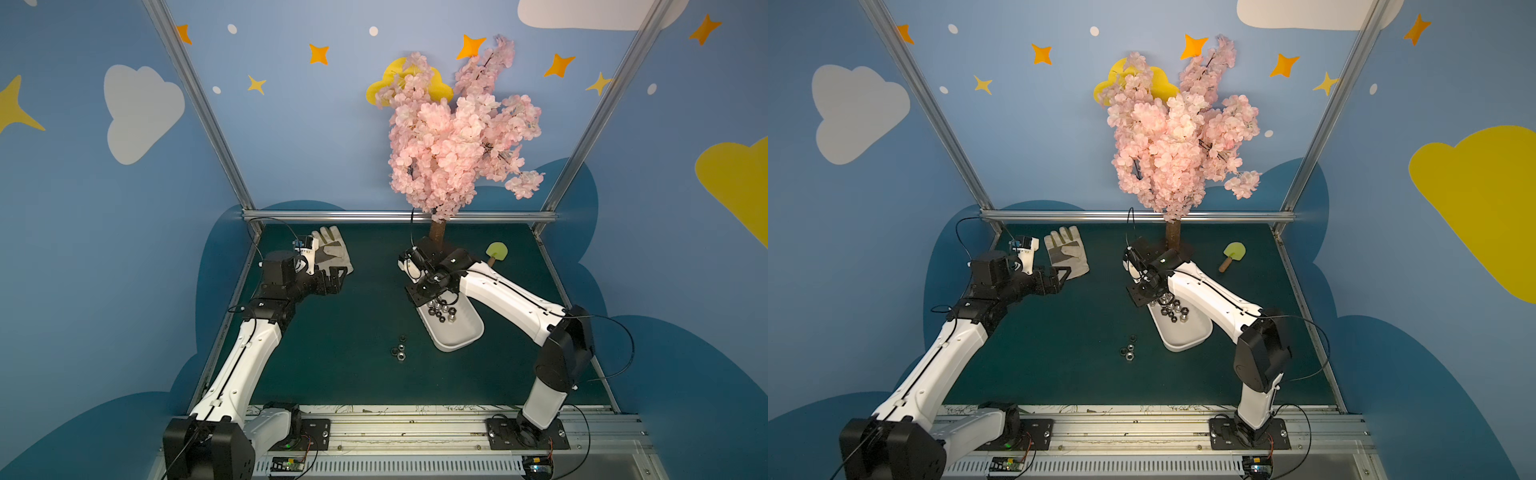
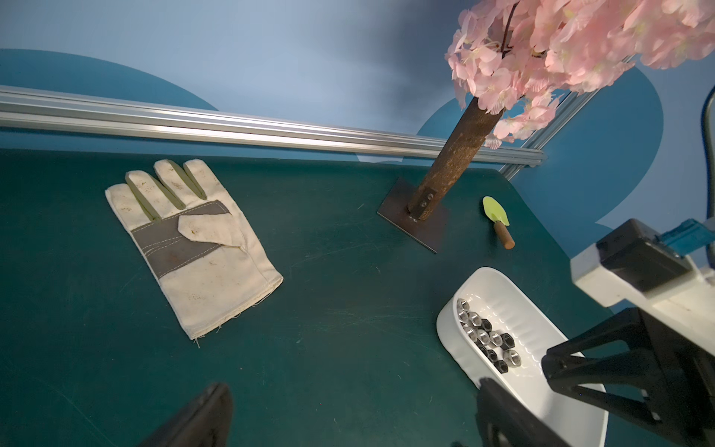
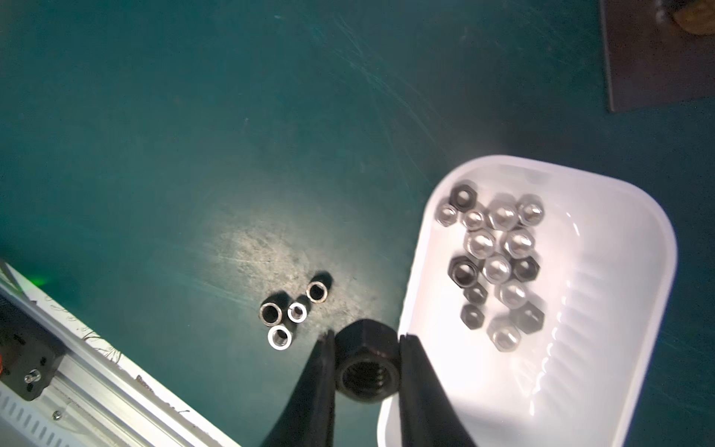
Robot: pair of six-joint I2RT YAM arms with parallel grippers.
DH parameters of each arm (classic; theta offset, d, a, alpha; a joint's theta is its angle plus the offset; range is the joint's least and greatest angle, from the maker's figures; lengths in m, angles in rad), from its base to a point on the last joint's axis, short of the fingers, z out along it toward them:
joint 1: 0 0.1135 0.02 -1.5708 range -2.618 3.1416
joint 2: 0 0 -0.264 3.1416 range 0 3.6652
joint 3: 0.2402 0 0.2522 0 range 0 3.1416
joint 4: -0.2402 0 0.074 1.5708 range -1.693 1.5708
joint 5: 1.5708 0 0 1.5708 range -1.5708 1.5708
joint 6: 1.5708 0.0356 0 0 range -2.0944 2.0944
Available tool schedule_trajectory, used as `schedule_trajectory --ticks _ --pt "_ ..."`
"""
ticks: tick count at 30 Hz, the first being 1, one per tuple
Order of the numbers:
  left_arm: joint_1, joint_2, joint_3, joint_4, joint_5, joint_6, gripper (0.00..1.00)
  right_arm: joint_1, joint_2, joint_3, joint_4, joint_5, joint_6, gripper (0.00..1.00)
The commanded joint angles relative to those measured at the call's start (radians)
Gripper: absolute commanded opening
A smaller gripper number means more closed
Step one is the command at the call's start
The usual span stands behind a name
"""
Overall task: Put the nuts on the desktop into the storage box
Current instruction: Place the nut in the storage box.
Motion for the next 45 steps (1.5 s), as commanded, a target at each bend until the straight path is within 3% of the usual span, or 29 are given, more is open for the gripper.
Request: schedule_trajectory --ticks 1,12,20,35,40,45 --pt "-0.001 0.000 -0.012 0.012 0.015 -0.006 1.00 -0.045 -0.054 -0.054 -0.047 -0.001 0.015 0.04" --pt "-0.005 0.003 -0.014 0.012 0.009 -0.003 1.00 -0.206 -0.020 -0.201 -0.140 0.028 0.000 0.05" --pt "-0.007 0.009 -0.014 0.013 0.010 -0.003 1.00 -0.225 0.040 -0.293 -0.138 0.016 -0.007 0.06" --pt "-0.007 0.007 0.000 -0.006 0.001 0.009 1.00 -0.221 0.203 -0.226 -0.076 0.014 -0.009 0.10" --pt "-0.008 0.003 0.002 -0.009 -0.004 0.012 1.00 -0.221 0.223 -0.178 -0.078 0.041 -0.003 0.17" --pt "-0.005 0.002 0.003 -0.011 -0.002 0.012 1.00 -0.222 0.204 -0.136 -0.102 0.054 0.000 0.35"
